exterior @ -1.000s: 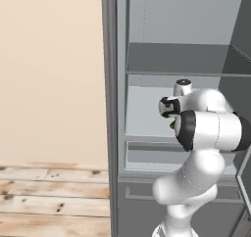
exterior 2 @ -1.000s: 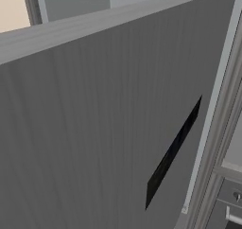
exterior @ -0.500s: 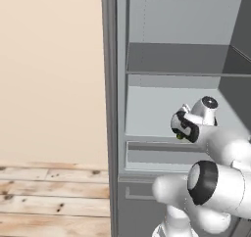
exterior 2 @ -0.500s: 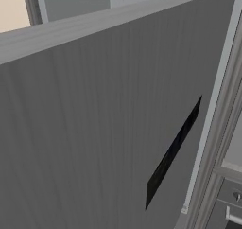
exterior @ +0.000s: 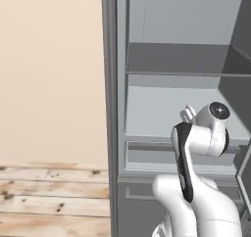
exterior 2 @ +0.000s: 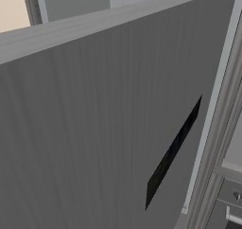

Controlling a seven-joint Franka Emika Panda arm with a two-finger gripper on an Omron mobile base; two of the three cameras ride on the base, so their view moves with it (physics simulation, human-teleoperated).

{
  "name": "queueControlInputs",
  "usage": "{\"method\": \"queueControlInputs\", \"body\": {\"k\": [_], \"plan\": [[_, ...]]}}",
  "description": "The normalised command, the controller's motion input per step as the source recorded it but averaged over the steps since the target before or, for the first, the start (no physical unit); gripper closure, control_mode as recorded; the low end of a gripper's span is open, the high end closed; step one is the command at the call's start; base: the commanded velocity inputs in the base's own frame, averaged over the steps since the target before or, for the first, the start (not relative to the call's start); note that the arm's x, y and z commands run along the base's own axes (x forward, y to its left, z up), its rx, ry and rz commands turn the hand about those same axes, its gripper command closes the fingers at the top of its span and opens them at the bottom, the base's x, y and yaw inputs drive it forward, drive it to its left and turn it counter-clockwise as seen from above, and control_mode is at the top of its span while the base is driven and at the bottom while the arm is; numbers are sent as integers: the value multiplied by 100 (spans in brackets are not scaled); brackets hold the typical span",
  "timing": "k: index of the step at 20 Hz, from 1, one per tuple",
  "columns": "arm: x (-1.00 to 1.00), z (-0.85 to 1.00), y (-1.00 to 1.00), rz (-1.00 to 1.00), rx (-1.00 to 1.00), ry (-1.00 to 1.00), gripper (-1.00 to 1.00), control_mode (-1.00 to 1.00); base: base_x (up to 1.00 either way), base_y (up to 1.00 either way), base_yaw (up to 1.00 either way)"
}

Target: Place the cold items (eggplant and cucumber) from the fridge in one tupperware on the dining counter. Place the warm items (hot dog and kebab skewer) in the stove area in another tupperware.

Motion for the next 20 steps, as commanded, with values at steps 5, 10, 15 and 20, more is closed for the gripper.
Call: {"method": "queueControlInputs", "body": {"k": [5, 10, 15, 20], "plan": [[-100, 79, 76, 0, 0, 3, 100, -100, 0, 0, 0], [-38, 8, 26, 1, -3, 3, 100, -100, 0, 0, 0], [-11, -4, 0, 0, -1, 0, 100, 100, -6, 2, 0], [0, 0, 0, 0, 0, 0, 100, 100, -46, 25, -39]]}}
